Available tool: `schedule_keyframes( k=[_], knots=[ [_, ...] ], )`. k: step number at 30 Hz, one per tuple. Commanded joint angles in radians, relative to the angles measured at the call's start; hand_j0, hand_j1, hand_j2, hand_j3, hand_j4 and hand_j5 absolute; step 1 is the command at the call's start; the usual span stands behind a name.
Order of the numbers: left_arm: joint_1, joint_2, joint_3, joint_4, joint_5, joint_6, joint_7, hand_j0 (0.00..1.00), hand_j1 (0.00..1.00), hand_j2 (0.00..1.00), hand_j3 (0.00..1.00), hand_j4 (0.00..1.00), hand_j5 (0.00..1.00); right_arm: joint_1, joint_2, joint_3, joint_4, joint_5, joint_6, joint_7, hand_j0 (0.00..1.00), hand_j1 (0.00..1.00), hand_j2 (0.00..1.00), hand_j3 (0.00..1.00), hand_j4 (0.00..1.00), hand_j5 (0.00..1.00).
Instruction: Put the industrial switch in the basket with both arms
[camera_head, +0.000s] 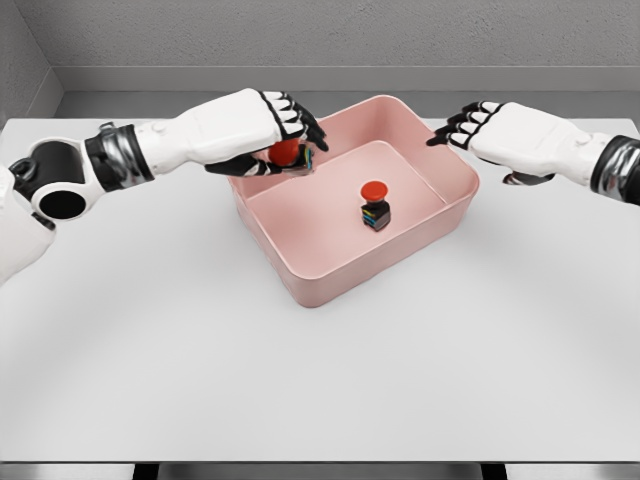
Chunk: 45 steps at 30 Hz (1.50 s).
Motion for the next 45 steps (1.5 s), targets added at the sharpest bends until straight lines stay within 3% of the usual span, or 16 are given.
schedule_keyframes(
  k=[1, 9, 14, 20, 27, 31, 36, 45],
  knots=[
    [0.0, -0.002, 0.0, -0.015, 0.007, 0.001, 0.001, 1.0, 1.0, 1.0, 1.0, 1.0, 1.0, 0.0, -0.01, -0.001, -0.004, -0.002, -0.013, -0.001, 1.0, 1.0, 1.0, 1.0, 1.0, 1.0],
    [-0.009, -0.006, 0.0, -0.027, 0.007, 0.001, 0.001, 1.0, 1.0, 1.0, 1.0, 1.0, 1.0, 0.005, -0.018, -0.001, -0.002, -0.002, -0.013, -0.001, 1.0, 1.0, 1.0, 1.0, 1.0, 1.0],
    [-0.032, -0.078, 0.0, -0.036, 0.002, 0.001, 0.001, 1.0, 1.0, 1.0, 1.0, 1.0, 1.0, 0.003, -0.017, -0.001, -0.002, -0.002, -0.011, -0.001, 1.0, 1.0, 1.0, 1.0, 1.0, 1.0],
    [-0.035, -0.09, -0.001, -0.044, -0.001, 0.001, -0.001, 1.0, 1.0, 1.0, 1.0, 1.0, 1.0, 0.002, -0.021, -0.001, -0.002, -0.002, -0.011, -0.001, 1.0, 1.0, 1.0, 1.0, 1.0, 1.0],
    [-0.034, -0.078, 0.002, -0.059, 0.005, 0.001, 0.001, 1.0, 1.0, 1.0, 1.0, 1.0, 1.0, 0.002, -0.023, -0.001, -0.002, -0.002, -0.011, -0.001, 1.0, 1.0, 1.0, 1.0, 1.0, 1.0],
    [-0.032, 0.005, 0.028, -0.041, 0.012, 0.001, 0.001, 1.0, 1.0, 1.0, 1.0, 1.0, 1.0, 0.002, -0.024, -0.001, -0.002, -0.002, -0.011, -0.001, 1.0, 1.0, 1.0, 1.0, 1.0, 1.0],
    [0.048, 0.063, 0.157, -0.004, 0.001, 0.001, -0.001, 1.0, 1.0, 1.0, 1.0, 1.0, 1.0, 0.002, -0.027, -0.003, -0.004, -0.002, -0.011, -0.001, 1.0, 1.0, 1.0, 1.0, 1.0, 1.0],
    [0.152, 0.159, 0.168, -0.01, 0.004, 0.001, -0.001, 1.0, 1.0, 1.0, 1.0, 1.0, 1.0, 0.002, -0.018, -0.001, -0.005, -0.002, -0.011, -0.001, 1.0, 1.0, 1.0, 1.0, 1.0, 1.0]
  ],
)
